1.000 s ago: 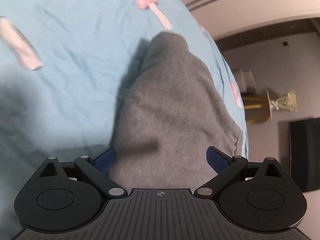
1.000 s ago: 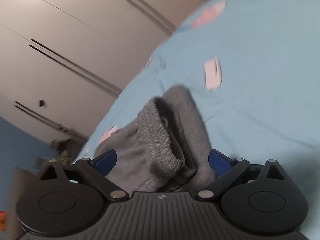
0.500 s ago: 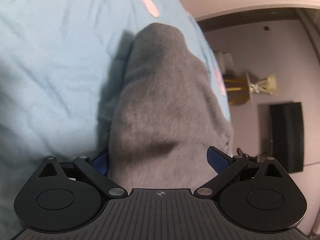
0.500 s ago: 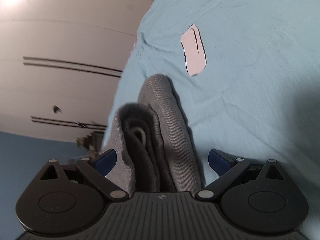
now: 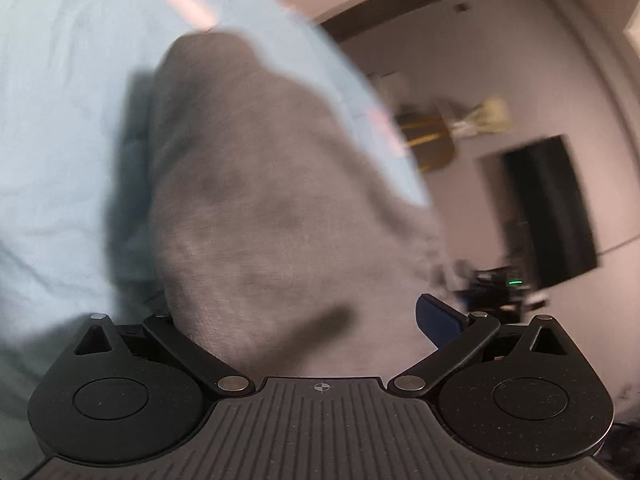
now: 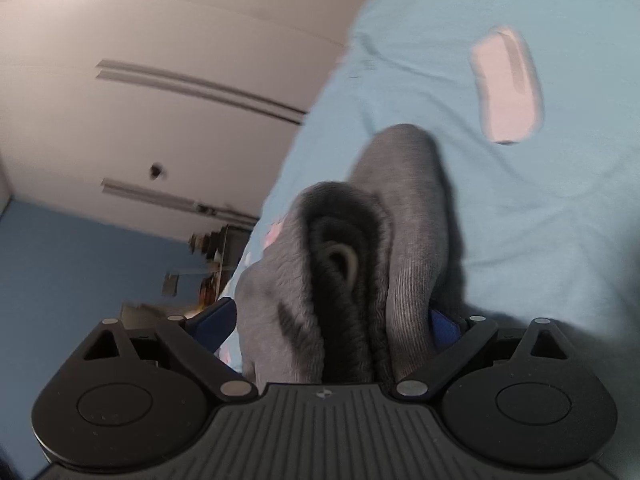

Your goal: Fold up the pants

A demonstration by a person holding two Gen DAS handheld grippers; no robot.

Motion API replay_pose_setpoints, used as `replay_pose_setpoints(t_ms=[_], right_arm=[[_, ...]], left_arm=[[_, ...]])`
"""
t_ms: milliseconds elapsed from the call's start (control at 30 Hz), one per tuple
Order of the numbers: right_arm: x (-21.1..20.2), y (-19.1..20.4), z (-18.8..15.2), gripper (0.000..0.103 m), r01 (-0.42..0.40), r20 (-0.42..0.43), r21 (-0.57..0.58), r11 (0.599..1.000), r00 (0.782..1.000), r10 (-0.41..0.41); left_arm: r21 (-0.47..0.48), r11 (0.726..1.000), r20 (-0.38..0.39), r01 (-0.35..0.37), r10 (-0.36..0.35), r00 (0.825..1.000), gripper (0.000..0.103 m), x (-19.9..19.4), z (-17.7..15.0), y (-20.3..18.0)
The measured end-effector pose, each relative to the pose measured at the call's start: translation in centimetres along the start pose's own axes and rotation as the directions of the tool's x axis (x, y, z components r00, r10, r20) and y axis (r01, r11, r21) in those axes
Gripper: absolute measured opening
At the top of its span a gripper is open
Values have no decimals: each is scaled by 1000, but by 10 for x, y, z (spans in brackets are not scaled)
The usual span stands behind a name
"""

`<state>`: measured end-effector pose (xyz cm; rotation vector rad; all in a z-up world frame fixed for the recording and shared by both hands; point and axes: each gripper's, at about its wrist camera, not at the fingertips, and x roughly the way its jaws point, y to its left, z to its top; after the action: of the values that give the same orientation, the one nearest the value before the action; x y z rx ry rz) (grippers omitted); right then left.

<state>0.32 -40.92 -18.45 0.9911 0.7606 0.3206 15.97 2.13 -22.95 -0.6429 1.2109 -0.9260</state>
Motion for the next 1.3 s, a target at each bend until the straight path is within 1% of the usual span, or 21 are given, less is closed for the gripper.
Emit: replay_pose_setpoints(t_ms=[100, 167, 233, 300, 333, 467, 567, 767, 800, 833, 867, 900, 967, 1000, 1067, 1100, 1133, 1167, 1233, 1267, 1300], right_arm=[[17, -6, 2, 96, 44, -61, -20, 999, 997, -45], [25, -1, 1, 99, 57, -76, -77, 995, 995, -63], [33, 11, -4, 99, 106, -79, -184, 977, 989, -122], [42, 22, -11, 99, 141, -71, -308, 941, 983, -171], [42, 23, -11, 99, 143, -72, -324, 935, 982, -175], [41, 14, 2, 99, 107, -96, -220, 970, 987, -131], [41, 11, 7, 99, 105, -113, -176, 979, 986, -126], [44, 11, -3, 99, 125, -34, -195, 973, 990, -134], [43, 12, -6, 99, 130, -23, -206, 970, 990, -138], [43, 15, -9, 98, 144, -13, -204, 968, 989, -150], [43, 19, -10, 96, 174, -4, -197, 965, 984, -178], [43, 26, -13, 82, 231, 7, -195, 953, 972, -234], [46, 46, -18, 63, 309, -15, -265, 914, 946, -324], [44, 54, -21, 59, 308, -16, -273, 911, 946, -324], [37, 64, -25, 57, 292, -1, -267, 919, 953, -303], [36, 67, -27, 57, 292, 10, -276, 916, 953, -302], [38, 65, -28, 57, 310, 14, -279, 909, 948, -319], [41, 61, -28, 58, 331, 5, -264, 906, 940, -341], [49, 48, -22, 62, 355, -15, -169, 919, 932, -363], [50, 46, -19, 62, 350, -19, -134, 927, 934, -356], [51, 49, -19, 62, 365, -13, -122, 923, 929, -369]], left_arm=[[-73, 997, 25, 38, -37, 999, 102, 5, 6, 9], [-133, 990, 30, 47, -43, 999, 102, 7, 10, 14], [-125, 990, 34, 60, -56, 998, 102, 9, 11, 14], [-82, 995, 35, 54, -51, 998, 102, 12, 8, 12], [-71, 996, 37, 53, -50, 998, 102, 13, 7, 11], [-99, 993, 33, 62, -59, 998, 103, 12, 10, 19], [-115, 991, 8, 67, -67, 998, 103, 14, 15, 24], [-115, 993, -22, 13, -16, 1000, 103, 30, 26, 14], [-128, 992, -16, -6, 4, 1000, 101, 30, 27, 11], [-131, 991, -8, -40, 39, 999, 88, 31, 27, 7], [-107, 991, 2, -75, 76, 997, 69, 30, 27, 0], [-80, 991, 7, -106, 107, 994, 60, 30, 26, -6], [-35, 991, 31, -127, 128, 991, 40, 29, 23, -21], [-7, 989, 42, -149, 149, 988, 37, 29, 22, -28], [57, 981, 59, -185, 181, 982, 35, 31, 23, -39], [53, 981, 51, -189, 187, 981, 35, 35, 24, -37], [23, 983, 40, -181, 180, 983, 36, 35, 24, -30], [-52, 988, 28, -147, 149, 989, 37, 38, 27, -19], [-204, 974, 12, -98, 103, 995, 36, 42, 30, -5], [-217, 971, 19, -99, 106, 994, 33, 41, 31, -7], [-148, 980, 38, -135, 142, 989, 30, 39, 29, -20]])
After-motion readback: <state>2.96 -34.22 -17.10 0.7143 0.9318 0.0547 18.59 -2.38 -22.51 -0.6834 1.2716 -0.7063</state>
